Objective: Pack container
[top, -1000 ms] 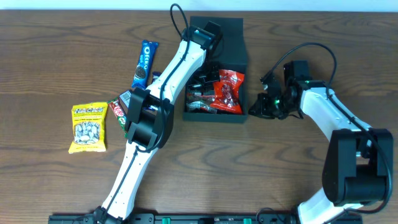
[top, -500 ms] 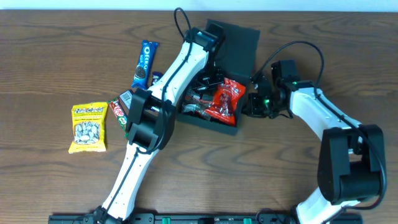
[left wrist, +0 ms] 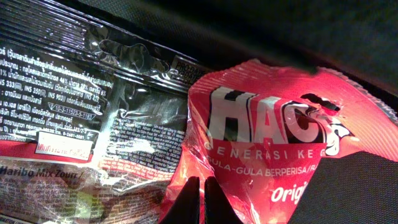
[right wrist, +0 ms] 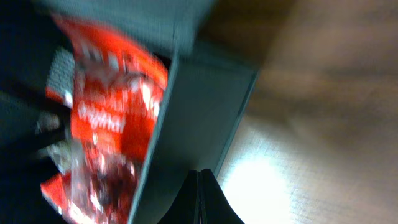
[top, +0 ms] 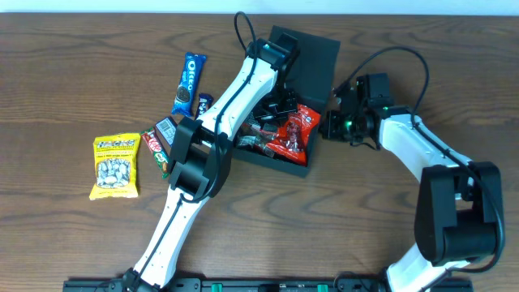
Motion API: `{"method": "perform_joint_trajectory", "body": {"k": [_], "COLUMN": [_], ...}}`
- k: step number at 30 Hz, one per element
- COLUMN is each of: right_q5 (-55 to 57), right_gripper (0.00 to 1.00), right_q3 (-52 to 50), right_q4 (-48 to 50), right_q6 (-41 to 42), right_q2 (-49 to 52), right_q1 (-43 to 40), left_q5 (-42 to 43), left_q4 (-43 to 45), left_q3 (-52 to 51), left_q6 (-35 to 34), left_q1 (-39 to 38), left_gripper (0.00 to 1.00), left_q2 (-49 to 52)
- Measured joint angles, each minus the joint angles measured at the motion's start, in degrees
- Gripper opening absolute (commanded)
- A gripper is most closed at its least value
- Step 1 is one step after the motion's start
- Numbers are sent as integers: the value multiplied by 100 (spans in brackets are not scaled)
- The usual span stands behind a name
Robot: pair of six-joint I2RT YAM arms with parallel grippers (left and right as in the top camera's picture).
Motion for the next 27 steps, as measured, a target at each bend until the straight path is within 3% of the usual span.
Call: {"method": "perform_joint_trajectory", "body": {"k": [8, 27], "right_q5": [273, 208], "right_gripper": [1, 2], "right_q3": [-11, -13], "right_q4": [1132, 1969], "right_q6": [249, 483], "right_q2": [0, 413], "right_q1": [-61, -17], "left_q5": [-83, -98], "left_q4": [101, 256], "left_q3": [-26, -68], "left_q6": [-2, -2], "left_q1": [4, 9], "left_gripper": [6, 6], "left_q2": [2, 2]}}
